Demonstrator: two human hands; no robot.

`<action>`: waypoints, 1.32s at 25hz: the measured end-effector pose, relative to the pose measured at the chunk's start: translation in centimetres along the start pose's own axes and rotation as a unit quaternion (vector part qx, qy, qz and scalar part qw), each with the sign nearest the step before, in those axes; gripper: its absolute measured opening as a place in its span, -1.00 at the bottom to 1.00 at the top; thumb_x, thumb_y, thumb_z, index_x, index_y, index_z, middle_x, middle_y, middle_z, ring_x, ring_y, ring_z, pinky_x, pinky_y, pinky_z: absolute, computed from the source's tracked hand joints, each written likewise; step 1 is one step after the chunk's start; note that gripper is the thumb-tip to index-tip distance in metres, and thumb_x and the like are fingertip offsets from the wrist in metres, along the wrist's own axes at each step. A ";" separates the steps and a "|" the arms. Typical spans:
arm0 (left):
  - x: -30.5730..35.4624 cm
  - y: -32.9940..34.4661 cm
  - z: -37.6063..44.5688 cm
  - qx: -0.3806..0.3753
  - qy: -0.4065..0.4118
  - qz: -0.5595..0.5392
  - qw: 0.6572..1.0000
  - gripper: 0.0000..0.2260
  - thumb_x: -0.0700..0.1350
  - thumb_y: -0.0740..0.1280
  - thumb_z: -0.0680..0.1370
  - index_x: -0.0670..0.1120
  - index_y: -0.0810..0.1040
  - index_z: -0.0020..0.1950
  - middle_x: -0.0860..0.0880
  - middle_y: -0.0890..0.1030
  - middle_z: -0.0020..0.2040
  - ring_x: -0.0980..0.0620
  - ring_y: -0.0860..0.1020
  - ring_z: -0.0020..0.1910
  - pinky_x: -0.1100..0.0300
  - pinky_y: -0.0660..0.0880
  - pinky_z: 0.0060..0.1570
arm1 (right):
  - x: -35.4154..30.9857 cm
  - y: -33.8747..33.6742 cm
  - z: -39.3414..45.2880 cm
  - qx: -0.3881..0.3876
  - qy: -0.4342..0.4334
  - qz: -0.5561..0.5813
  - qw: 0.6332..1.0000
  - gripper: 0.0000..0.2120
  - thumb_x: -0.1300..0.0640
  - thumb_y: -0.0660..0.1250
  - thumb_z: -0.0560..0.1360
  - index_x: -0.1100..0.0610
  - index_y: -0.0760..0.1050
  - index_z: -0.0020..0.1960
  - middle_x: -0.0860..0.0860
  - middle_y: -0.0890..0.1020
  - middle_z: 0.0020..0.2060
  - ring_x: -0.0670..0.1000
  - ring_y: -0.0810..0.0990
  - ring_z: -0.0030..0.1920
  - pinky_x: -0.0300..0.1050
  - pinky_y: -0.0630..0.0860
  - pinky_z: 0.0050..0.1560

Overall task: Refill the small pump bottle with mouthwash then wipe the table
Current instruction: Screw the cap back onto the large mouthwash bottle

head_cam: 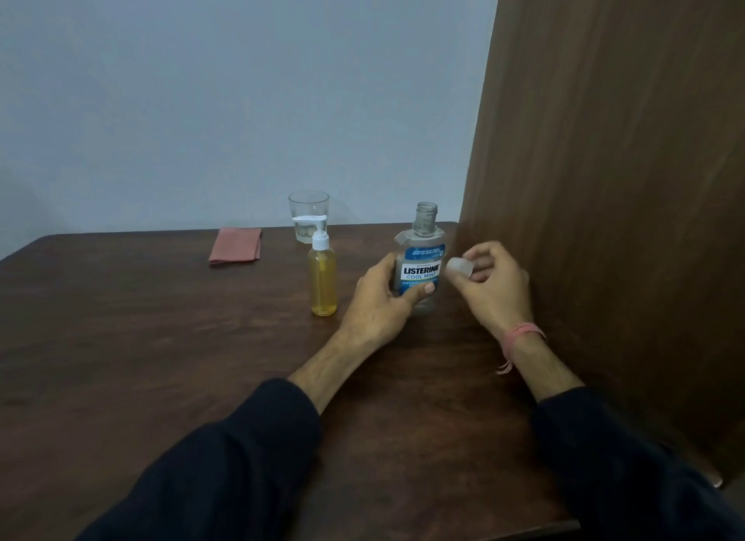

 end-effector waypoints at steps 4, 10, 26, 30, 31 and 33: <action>-0.4 -0.6 -1.4 0.009 0.015 0.002 1.000 -0.58 -0.05 0.59 0.67 0.05 0.62 0.51 0.16 0.76 0.32 0.30 0.70 0.30 0.35 0.61 0.29 | -3.5 0.0 0.7 -0.002 0.030 0.274 0.961 -0.78 0.12 0.56 0.58 0.13 0.53 0.09 0.11 0.73 0.03 0.09 0.73 0.02 0.02 0.68 0.00; -0.1 -0.5 -1.7 0.014 0.024 -0.011 1.000 -0.58 -0.06 0.60 0.66 0.09 0.63 0.50 0.17 0.78 0.30 0.26 0.72 0.30 0.24 0.66 0.37 | -10.9 1.7 1.4 -0.121 -0.014 0.447 0.886 -0.76 0.03 0.27 0.75 -0.08 0.71 0.26 0.09 0.69 0.18 -0.05 0.62 0.05 -0.16 0.62 0.04; -0.2 -0.2 -0.9 0.014 0.023 -0.009 1.000 -0.57 -0.03 0.60 0.65 0.06 0.63 0.51 0.14 0.78 0.32 0.20 0.73 0.33 0.13 0.66 0.43 | -9.3 2.4 0.6 -0.080 -0.141 0.384 0.909 -0.77 0.24 0.37 0.70 0.25 0.60 0.34 -0.04 0.75 0.22 0.13 0.75 0.25 -0.19 0.68 0.12; -0.2 -0.2 -1.0 0.013 0.023 -0.004 1.000 -0.56 -0.03 0.60 0.66 0.03 0.63 0.52 0.11 0.78 0.34 0.16 0.72 0.35 0.06 0.66 0.46 | -9.4 2.6 0.8 -0.096 -0.137 0.372 0.913 -0.77 0.23 0.37 0.71 0.24 0.61 0.34 0.07 0.72 0.27 0.03 0.77 0.15 -0.23 0.67 0.05; -0.2 -0.2 -1.0 0.013 0.024 -0.004 1.000 -0.56 -0.03 0.60 0.66 0.03 0.63 0.52 0.11 0.78 0.34 0.17 0.72 0.35 0.07 0.66 0.45 | -9.3 2.5 0.9 -0.096 -0.137 0.369 0.914 -0.77 0.23 0.38 0.70 0.24 0.61 0.34 0.10 0.71 0.30 0.03 0.77 0.15 -0.22 0.67 0.06; -0.1 -0.2 -1.0 0.013 0.029 -0.008 0.999 -0.57 -0.04 0.60 0.66 0.02 0.63 0.51 0.11 0.78 0.32 0.18 0.73 0.34 0.11 0.67 0.44 | -9.2 2.4 1.0 -0.096 -0.140 0.365 0.915 -0.78 0.22 0.38 0.70 0.20 0.63 0.33 0.04 0.71 0.30 0.03 0.77 0.15 -0.20 0.68 0.07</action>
Point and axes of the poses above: each hand's wrist, its own z-axis towards the middle knuckle, its own y-axis out of the palm, x = y × z, the point moved 6 cm from there along z, towards the middle knuckle
